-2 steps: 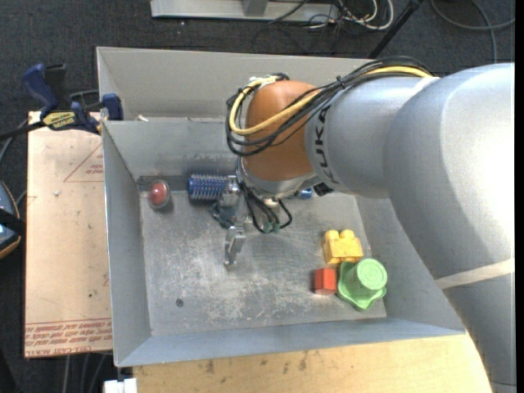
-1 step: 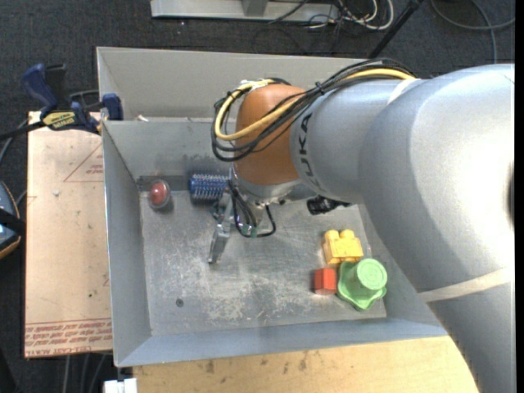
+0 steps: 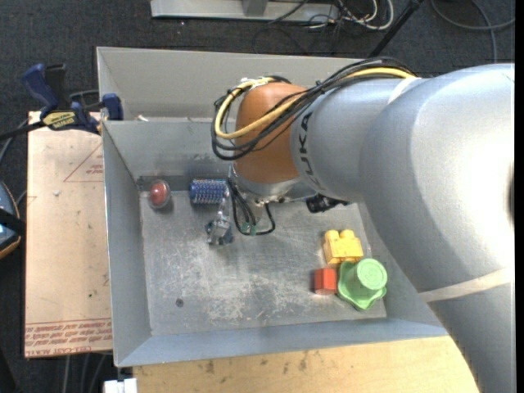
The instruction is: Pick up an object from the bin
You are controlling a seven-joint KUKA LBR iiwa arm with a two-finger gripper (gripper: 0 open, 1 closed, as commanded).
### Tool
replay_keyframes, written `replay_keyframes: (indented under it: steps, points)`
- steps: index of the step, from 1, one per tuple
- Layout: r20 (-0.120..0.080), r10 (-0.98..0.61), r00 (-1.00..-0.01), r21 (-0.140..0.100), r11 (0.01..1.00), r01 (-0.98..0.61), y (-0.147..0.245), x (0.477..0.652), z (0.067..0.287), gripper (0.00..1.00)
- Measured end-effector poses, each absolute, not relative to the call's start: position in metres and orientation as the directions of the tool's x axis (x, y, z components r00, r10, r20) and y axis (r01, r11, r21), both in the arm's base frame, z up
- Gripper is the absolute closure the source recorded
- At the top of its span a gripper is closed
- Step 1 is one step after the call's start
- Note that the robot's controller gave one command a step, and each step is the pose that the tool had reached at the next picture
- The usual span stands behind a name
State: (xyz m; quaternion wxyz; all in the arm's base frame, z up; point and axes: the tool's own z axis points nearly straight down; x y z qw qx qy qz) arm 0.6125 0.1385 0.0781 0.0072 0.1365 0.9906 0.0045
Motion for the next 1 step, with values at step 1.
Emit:
replay_keyframes:
  steps: [1]
  points:
    - [-0.009,0.268,-0.963,0.006,0.963,0.268,0.1394,0.6148,0.1642,1.0]
